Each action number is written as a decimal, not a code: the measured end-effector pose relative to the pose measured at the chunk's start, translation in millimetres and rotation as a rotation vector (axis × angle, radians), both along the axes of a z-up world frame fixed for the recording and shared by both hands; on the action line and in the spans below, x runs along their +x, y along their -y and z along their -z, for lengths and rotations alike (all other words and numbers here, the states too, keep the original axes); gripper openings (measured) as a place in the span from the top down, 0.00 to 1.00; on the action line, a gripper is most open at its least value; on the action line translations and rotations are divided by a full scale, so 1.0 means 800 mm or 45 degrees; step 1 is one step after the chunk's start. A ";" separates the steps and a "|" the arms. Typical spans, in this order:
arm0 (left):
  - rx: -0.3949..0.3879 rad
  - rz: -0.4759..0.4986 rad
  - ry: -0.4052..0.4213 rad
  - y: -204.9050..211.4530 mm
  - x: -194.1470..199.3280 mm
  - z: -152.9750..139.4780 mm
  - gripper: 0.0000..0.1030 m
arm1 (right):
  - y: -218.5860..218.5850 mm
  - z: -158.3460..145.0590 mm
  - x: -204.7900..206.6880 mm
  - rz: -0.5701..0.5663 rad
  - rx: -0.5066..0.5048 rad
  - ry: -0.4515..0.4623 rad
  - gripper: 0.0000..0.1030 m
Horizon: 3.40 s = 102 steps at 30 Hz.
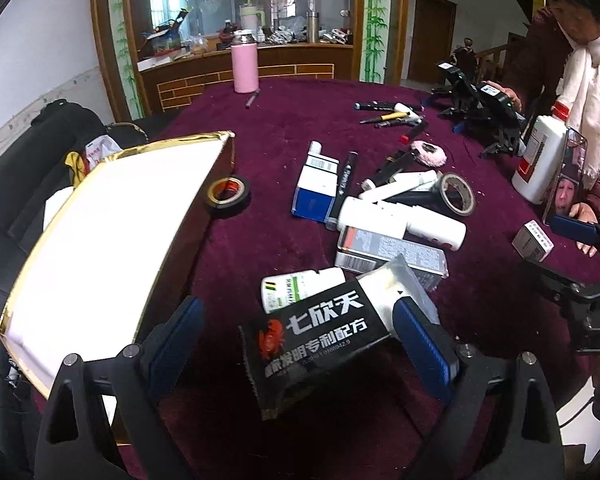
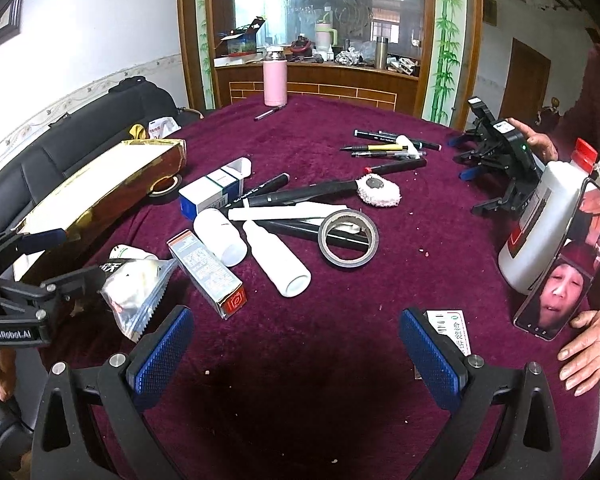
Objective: Organize objects
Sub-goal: 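Grasp the black printed package with the left gripper, then lift the black package toward the white tray while the right gripper grasps the grey barcode box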
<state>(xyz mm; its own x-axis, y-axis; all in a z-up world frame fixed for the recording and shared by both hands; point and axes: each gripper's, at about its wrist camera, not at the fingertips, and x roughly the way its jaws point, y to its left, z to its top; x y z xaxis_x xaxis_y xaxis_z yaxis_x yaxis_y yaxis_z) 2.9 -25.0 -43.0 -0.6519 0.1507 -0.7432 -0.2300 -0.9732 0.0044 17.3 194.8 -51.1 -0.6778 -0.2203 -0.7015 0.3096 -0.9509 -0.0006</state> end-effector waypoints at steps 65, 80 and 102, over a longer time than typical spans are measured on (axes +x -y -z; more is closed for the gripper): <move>0.148 0.043 -0.021 0.002 0.002 -0.031 0.59 | 0.035 0.014 -0.039 -0.347 -0.029 0.119 0.22; 0.190 -0.023 -0.049 0.036 0.003 -0.040 0.59 | 0.072 0.026 -0.075 -0.500 -0.017 0.218 0.41; 0.219 -0.123 -0.054 0.072 -0.004 -0.040 0.59 | 0.135 0.047 -0.094 -0.608 0.159 0.273 0.66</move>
